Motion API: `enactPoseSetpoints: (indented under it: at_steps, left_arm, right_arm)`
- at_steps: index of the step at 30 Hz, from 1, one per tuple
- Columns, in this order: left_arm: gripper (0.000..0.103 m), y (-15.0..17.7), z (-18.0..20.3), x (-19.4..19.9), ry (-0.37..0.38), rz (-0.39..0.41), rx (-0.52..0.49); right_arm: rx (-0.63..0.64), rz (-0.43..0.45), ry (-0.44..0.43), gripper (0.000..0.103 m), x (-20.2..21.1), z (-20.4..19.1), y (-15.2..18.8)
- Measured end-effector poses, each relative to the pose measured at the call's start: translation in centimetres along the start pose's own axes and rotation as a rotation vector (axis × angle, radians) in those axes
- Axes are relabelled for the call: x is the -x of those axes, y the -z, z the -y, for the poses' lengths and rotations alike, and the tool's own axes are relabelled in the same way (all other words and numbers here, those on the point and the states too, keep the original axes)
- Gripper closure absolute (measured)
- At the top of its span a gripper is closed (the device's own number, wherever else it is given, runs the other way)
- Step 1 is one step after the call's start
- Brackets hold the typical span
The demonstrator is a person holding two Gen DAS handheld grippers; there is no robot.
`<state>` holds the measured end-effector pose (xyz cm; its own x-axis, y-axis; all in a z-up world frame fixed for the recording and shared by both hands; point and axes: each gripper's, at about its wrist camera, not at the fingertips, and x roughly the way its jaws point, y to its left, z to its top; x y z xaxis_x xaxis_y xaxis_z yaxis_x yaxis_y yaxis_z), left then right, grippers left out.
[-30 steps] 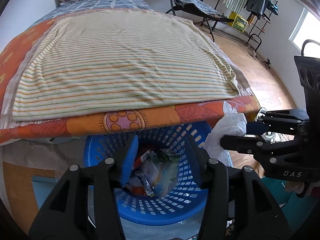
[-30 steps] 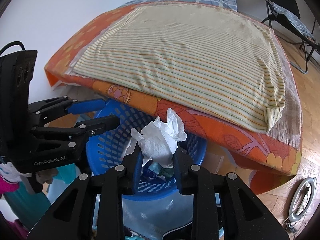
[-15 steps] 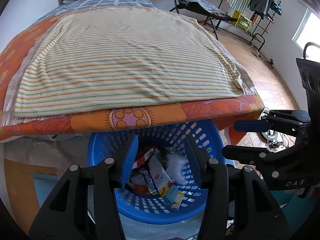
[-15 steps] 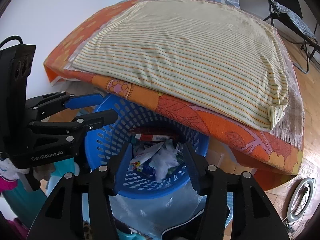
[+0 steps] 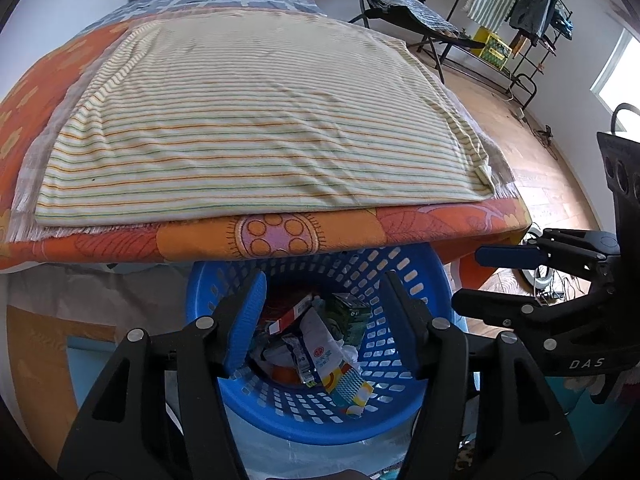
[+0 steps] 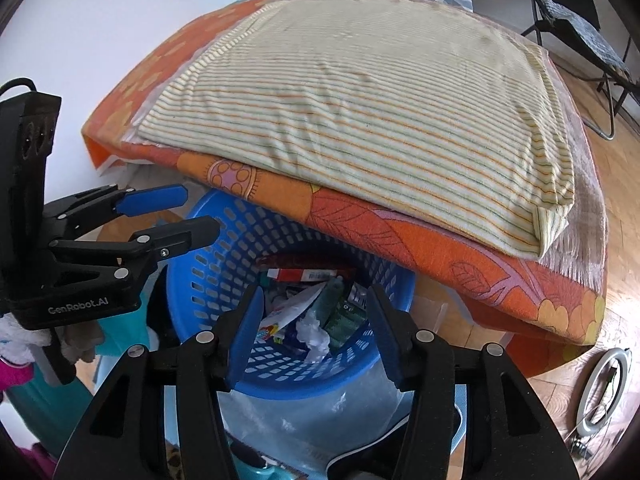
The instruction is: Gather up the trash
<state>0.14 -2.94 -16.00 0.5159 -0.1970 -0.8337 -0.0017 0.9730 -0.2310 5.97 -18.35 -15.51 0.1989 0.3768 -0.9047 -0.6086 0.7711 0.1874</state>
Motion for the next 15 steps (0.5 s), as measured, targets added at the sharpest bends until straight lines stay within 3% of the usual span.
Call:
enactPoseSetpoints:
  at_steps: [8, 11, 15]
  left_arm:
    - [0.042, -1.4, -0.6, 0.8, -0.020, 0.013, 0.020]
    - [0.034, -2.3, -0.8, 1.4, -0.028, 0.032, 0.026]
    - [0.034, -3.4, -1.0, 2.3, -0.033, 0.055, 0.033]
  right_arm:
    - [0.016, 0.055, 0.027, 0.050, 1.4, -0.6, -1.1]
    - [0.025, 0.083, 0.043, 0.043, 2.2, -0.8, -1.5]
    - [0.036, 0.124, 0.066, 0.038, 3.4, -0.8, -2.1]
